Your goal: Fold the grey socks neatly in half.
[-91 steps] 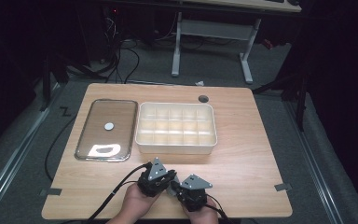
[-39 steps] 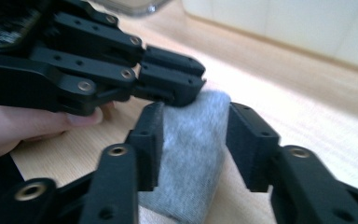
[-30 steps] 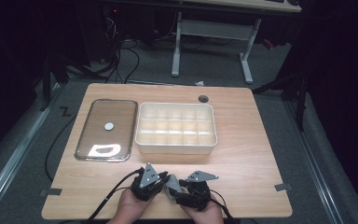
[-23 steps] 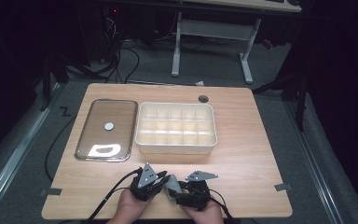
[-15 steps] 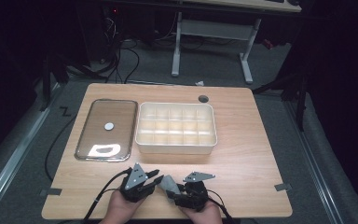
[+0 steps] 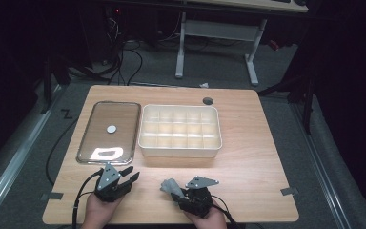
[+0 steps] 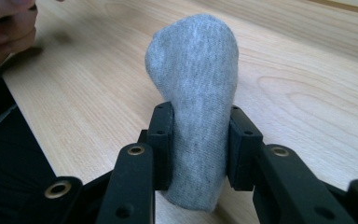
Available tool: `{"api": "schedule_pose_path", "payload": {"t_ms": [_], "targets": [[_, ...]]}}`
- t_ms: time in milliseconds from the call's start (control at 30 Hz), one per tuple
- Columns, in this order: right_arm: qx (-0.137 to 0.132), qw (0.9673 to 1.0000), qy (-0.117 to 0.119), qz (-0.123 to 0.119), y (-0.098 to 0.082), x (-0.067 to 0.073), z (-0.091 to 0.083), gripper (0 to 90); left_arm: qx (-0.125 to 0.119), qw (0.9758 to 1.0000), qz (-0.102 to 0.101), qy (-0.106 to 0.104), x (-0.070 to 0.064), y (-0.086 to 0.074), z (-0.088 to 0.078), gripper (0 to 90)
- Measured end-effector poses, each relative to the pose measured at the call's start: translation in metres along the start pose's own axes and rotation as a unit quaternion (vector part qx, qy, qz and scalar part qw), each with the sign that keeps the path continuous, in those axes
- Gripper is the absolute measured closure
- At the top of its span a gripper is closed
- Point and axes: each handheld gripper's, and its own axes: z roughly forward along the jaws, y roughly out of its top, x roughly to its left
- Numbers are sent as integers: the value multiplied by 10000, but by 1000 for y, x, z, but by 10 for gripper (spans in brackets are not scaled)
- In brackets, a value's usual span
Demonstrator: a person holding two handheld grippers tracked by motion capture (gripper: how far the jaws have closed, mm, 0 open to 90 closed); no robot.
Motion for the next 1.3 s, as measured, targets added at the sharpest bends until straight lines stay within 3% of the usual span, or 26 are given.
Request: {"api": "schedule_pose_path", "payload": {"t_ms": [67, 400, 933, 1300], "targets": [[-40, 9999, -97, 53, 0, -5, -5, 687, 100, 9999, 118, 55, -1, -1, 3, 633], [-162, 9988, -434, 189, -2, -20, -21, 687, 172, 9998, 105, 64, 0, -1, 3, 598], [-225, 9970, -678, 309, -7, -38, -33, 685, 205, 9997, 134, 48, 1, -3, 3, 586], [-322, 9951, -901, 254, -10, -46, -43, 683, 246, 9994, 231, -5, -2, -3, 6, 574]]}}
